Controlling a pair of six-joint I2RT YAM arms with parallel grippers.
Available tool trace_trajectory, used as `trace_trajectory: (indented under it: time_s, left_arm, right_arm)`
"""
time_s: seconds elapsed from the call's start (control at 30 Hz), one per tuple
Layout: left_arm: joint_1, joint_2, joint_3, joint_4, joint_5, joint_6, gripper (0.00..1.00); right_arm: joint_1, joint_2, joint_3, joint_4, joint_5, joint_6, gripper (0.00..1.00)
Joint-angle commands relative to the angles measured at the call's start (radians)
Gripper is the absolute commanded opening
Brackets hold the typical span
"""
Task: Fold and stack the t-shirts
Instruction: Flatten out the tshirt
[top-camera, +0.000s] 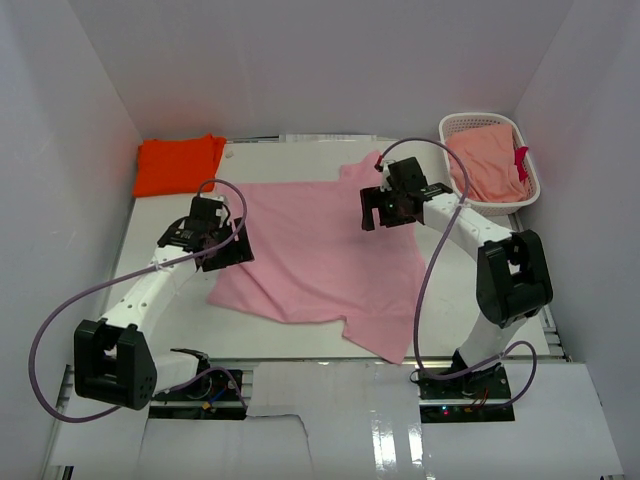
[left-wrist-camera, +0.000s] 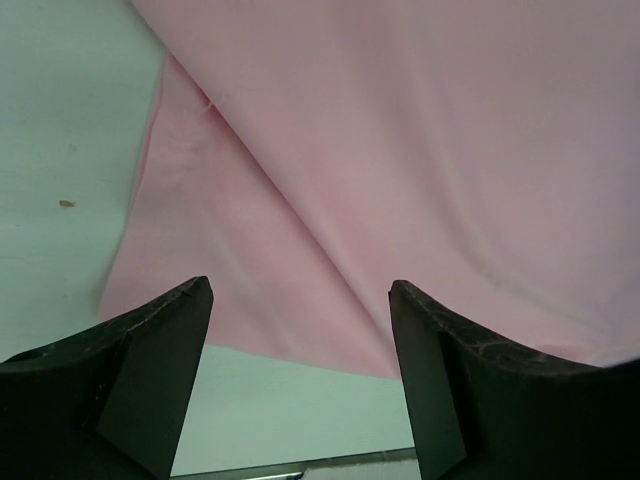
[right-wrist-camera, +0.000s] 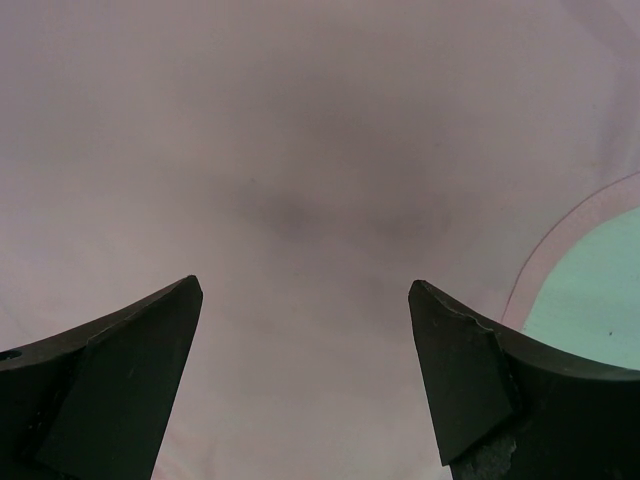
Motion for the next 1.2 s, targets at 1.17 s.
trace_trajectory:
  time_s: [1.17]
  left_arm:
    - [0.14, 0.224, 0.104, -0.306, 0.037, 0.068, 0.75]
  right_arm:
    - [-0.068, 0.305, 0.344, 0.013, -0.128, 0.014, 0.91]
